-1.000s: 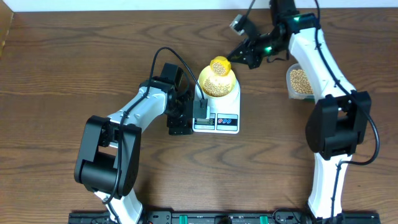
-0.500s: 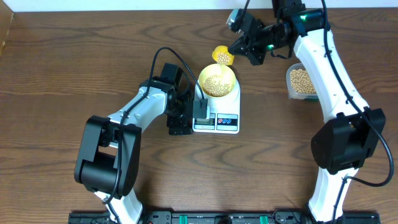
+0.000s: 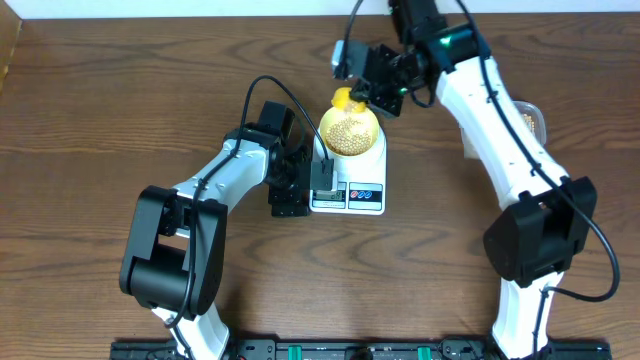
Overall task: Scoop item into bowl and weigh 50g on scale
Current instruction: 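Tip the scoop with the right gripper to pour soybeans into the bowl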
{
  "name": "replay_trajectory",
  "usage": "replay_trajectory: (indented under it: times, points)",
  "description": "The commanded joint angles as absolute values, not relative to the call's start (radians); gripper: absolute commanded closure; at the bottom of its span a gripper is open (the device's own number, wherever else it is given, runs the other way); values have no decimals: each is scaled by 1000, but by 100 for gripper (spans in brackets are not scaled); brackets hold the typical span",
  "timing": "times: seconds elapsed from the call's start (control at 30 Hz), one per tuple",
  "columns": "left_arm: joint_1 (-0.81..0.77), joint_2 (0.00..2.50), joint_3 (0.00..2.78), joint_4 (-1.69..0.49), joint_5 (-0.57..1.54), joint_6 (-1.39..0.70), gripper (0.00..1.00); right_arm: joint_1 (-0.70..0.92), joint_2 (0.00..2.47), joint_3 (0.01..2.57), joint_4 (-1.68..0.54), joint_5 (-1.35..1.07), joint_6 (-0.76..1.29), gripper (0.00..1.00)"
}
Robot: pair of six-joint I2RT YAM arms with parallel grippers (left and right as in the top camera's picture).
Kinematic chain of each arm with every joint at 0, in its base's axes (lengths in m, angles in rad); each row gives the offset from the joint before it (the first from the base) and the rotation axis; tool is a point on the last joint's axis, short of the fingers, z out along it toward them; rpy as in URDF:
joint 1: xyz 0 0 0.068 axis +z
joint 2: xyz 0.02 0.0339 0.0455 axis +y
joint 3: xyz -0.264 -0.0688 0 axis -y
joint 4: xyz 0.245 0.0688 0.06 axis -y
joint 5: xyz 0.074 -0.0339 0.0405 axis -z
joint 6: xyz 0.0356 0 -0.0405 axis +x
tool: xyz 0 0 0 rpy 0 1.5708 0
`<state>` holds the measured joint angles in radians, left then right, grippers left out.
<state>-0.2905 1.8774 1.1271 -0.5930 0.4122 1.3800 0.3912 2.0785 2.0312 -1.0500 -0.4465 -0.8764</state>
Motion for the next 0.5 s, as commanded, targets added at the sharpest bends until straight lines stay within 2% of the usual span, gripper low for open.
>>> replay_trajectory:
  times: [0.0, 0.17, 0.47]
  points:
    - [-290, 1884, 1114, -592, 407, 1372, 2, 427, 2065, 2033, -1042, -345, -925, 99]
    - [-290, 1884, 1114, -592, 407, 1372, 2, 438, 2065, 2033, -1016, -297, -923, 99]
    - [-290, 1884, 1114, -592, 407, 1372, 2, 422, 2065, 2033, -927, -298, -797, 99]
